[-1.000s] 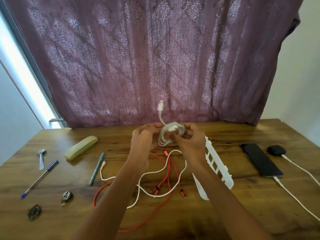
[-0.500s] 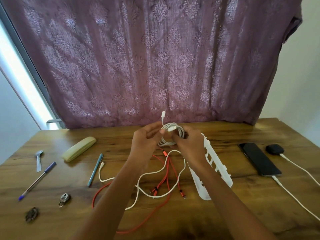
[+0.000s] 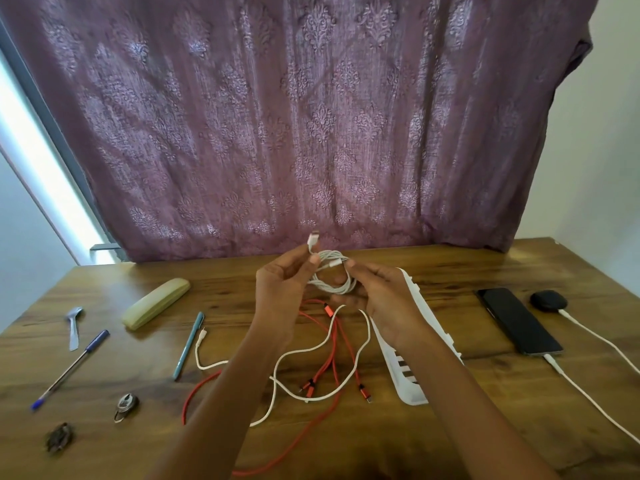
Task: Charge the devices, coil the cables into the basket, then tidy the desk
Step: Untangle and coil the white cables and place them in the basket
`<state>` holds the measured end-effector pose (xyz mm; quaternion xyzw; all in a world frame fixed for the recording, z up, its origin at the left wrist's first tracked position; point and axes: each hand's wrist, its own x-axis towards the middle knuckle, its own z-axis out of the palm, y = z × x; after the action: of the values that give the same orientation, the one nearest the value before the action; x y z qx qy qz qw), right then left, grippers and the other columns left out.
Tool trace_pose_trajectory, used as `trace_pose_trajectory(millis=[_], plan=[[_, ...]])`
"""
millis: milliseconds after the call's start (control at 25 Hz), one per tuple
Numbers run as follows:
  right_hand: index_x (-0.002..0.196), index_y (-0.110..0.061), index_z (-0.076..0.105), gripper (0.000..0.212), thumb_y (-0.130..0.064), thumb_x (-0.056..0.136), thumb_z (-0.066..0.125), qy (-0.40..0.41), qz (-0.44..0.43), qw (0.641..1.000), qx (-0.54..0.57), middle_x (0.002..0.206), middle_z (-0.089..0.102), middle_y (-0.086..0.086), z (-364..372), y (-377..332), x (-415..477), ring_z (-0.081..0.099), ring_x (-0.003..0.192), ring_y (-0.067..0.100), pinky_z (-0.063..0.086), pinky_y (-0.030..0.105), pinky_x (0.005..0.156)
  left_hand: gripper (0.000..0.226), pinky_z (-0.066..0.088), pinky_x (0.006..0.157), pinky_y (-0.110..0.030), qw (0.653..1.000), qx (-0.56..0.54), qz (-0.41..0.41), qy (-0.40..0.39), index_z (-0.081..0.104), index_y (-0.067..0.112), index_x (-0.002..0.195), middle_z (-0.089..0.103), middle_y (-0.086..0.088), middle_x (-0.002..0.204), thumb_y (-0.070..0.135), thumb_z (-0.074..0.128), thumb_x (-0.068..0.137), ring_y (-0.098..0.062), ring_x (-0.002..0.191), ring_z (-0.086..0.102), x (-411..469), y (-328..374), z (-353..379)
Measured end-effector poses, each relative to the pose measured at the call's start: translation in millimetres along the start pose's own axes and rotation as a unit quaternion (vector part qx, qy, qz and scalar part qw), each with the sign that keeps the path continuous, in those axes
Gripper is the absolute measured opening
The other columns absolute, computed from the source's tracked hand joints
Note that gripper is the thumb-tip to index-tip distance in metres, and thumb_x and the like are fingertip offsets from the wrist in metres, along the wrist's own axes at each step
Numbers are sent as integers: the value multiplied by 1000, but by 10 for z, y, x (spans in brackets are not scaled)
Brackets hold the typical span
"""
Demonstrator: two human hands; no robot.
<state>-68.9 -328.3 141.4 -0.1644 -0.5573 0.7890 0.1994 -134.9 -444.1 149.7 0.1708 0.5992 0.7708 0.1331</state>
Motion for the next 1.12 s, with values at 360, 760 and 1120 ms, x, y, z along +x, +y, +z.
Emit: trace_pose_trajectory(millis=[360,760,1120], plan=[[88,-6,70,16,-10,92,55,35,10,998,-50,80,72,6,-28,-39,90,71,68,14,57,24,56,33,52,54,-17,993,80,-67,-50,71,17,79,61,0,65,36,48,93,-10,58,57,-18,139,-52],[102,-2,69,19,-11,92,56,19,13,997,-70,98,70,15,-22,-18,105,70,81,20,57,26,56,19,53,59,-15,994,100,-34,-19,66,0,105,72,-8,87,3,58,88,-8,71,70,30,89,-78],[94,3,67,16,-8,91,56,36,45,997,-47,82,68,11,4,-29,145,67,65,16,53,21,48,29,56,66,-24,999,39,-26,-10,71,6,85,75,-8,83,8,42,92,-25,84,70,9,108,-9]])
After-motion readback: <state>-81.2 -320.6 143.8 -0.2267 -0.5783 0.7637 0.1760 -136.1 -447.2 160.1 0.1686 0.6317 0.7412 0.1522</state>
